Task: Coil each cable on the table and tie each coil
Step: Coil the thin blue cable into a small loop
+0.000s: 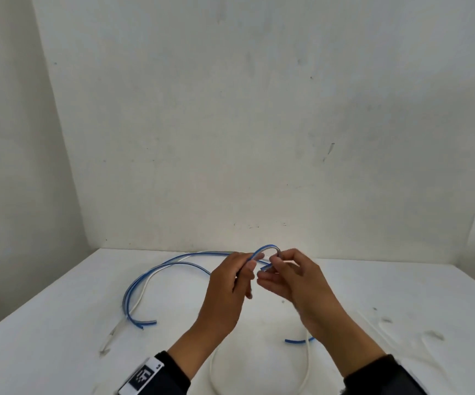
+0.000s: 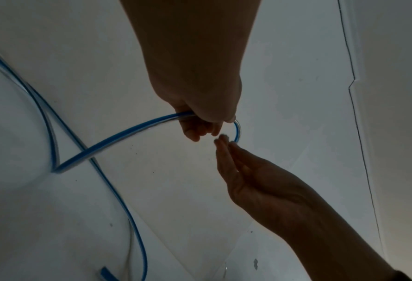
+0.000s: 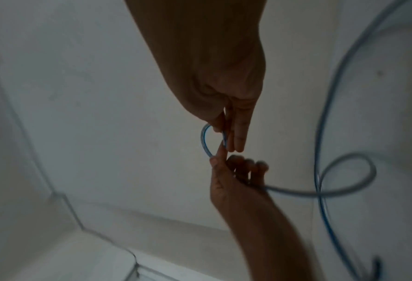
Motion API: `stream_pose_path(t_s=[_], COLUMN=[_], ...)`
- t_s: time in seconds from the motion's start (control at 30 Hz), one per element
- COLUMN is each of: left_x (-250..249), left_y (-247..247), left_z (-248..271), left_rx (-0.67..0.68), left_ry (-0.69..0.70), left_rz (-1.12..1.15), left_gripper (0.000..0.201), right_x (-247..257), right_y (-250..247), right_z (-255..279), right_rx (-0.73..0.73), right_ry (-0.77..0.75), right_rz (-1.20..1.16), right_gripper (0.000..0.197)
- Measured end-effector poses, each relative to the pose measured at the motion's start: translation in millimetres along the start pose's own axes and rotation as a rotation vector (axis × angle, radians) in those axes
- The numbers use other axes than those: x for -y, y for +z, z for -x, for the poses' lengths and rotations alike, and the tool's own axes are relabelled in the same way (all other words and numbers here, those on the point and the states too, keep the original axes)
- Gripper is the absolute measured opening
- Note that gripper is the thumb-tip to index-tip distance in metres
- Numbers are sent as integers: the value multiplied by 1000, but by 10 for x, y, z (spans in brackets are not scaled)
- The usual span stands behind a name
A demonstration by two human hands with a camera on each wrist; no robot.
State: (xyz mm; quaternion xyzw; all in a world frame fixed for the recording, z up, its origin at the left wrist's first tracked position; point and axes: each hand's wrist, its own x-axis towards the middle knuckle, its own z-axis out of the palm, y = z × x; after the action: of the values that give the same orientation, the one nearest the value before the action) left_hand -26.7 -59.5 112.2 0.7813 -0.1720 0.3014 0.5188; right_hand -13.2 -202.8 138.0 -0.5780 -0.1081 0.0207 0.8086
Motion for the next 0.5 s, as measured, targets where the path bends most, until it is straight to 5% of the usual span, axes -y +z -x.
stream_pose_path(t_s=[0.27, 0.5], left_x=[35, -23], left_y=[229, 308], left_z=[32, 93], left_rx=[-78, 5], left_ry=[-78, -114], left_rz=[94, 288], left_gripper=[27, 31], right_x=[-157, -323], right_y=[-4, 52], right_z=[46, 45], right_rx=[61, 183], right_ry=[330, 304], right_rz=[-341, -317], right_gripper=[6, 25])
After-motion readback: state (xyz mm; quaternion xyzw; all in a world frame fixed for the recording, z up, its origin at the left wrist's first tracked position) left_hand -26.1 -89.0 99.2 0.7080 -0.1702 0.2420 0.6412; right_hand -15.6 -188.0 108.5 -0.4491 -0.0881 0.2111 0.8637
